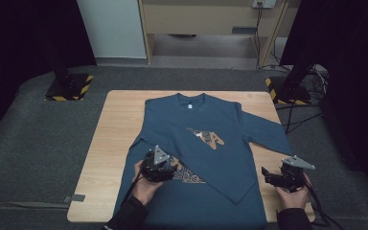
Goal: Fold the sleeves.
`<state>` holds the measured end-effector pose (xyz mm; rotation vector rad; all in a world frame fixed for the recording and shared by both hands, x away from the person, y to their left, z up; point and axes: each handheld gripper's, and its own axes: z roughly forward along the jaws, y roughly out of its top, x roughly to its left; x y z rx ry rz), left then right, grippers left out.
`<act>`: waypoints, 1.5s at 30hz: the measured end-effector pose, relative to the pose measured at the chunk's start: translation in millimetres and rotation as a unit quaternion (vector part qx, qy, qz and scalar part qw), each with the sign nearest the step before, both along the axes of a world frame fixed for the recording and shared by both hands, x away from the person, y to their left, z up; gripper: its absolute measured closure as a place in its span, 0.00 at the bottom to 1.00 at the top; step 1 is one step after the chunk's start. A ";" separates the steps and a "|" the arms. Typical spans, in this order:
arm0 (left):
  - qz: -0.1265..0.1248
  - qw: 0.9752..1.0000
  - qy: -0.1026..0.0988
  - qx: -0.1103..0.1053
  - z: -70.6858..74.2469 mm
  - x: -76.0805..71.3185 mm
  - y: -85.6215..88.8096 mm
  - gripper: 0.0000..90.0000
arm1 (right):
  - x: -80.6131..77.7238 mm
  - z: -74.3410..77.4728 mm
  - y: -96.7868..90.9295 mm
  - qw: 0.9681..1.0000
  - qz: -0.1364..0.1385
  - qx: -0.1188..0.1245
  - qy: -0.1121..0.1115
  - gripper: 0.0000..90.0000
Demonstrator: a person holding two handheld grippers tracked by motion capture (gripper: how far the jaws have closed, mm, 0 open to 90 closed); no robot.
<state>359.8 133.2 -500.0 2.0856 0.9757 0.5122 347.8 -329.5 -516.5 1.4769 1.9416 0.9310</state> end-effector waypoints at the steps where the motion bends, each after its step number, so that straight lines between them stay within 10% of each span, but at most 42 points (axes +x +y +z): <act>1: 0.009 1.000 0.000 -0.004 -0.5 -1.3 6.4 0.43 | 0.0 0.5 0.7 1.000 0.001 0.000 0.000 0.11; 15: 0.103 0.994 0.006 0.025 -10.9 -15.8 74.4 0.25 | 1.7 3.3 3.6 1.000 0.015 0.013 0.006 0.08; 27: 0.211 0.977 0.028 0.012 -21.3 -27.9 145.7 0.11 | 10.5 20.3 5.7 1.000 0.017 0.026 -0.004 0.08; 33: 0.243 0.969 0.052 0.008 -34.1 -32.2 171.4 0.08 | 30.7 35.0 15.2 1.000 0.025 0.012 -0.009 0.10; 45: 0.259 0.964 0.056 0.009 -36.6 -27.9 177.7 0.01 | 89.5 52.8 17.1 1.000 0.002 0.016 -0.015 0.13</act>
